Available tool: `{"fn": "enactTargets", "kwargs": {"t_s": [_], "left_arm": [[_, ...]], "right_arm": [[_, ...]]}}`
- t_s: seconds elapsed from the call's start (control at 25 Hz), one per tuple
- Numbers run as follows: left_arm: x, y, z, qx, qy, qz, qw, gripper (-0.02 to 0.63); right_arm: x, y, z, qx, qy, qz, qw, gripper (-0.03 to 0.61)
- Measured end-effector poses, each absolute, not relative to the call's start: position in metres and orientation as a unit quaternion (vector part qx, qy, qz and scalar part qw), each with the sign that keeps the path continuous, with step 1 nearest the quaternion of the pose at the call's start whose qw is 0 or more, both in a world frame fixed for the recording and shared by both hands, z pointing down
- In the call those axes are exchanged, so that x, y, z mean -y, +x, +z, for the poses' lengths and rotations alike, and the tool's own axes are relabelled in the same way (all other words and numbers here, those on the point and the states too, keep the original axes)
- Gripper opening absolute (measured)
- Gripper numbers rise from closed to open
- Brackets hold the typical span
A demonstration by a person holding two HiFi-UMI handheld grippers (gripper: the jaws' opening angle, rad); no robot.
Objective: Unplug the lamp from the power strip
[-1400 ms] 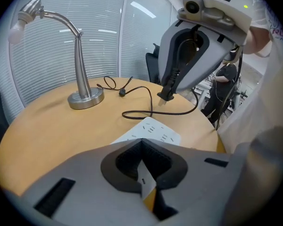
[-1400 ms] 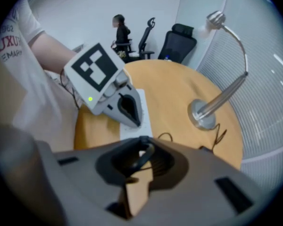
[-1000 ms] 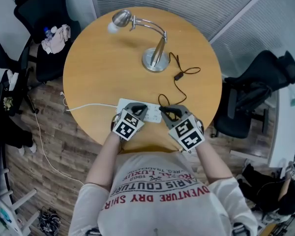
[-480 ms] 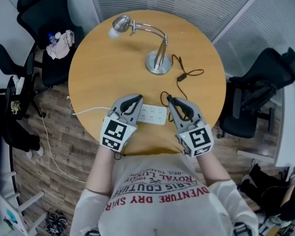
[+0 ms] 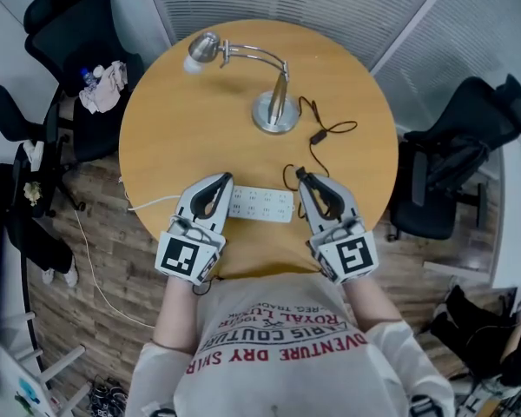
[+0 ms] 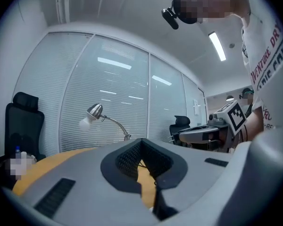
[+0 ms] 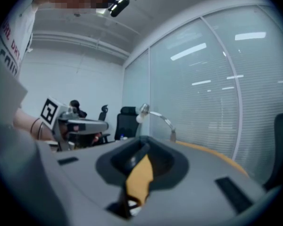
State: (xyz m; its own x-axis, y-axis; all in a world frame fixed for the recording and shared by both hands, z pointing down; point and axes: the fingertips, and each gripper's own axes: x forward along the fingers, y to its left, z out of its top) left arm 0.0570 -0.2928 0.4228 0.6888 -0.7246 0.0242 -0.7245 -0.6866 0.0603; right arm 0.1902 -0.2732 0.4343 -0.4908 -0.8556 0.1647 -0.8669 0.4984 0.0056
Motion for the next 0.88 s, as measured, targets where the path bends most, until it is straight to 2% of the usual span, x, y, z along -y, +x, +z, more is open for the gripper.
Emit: {"fn": "enactTargets", "kwargs": {"t_s": [0.88], "left_arm": [[0.293, 0.069, 0.434, 0.401, 0.915, 0.024, 0.038, 0.028]], "right_arm": [[0.276, 0.202, 0.447, 0.850, 0.517, 0.038, 0.091, 0.072]]}}
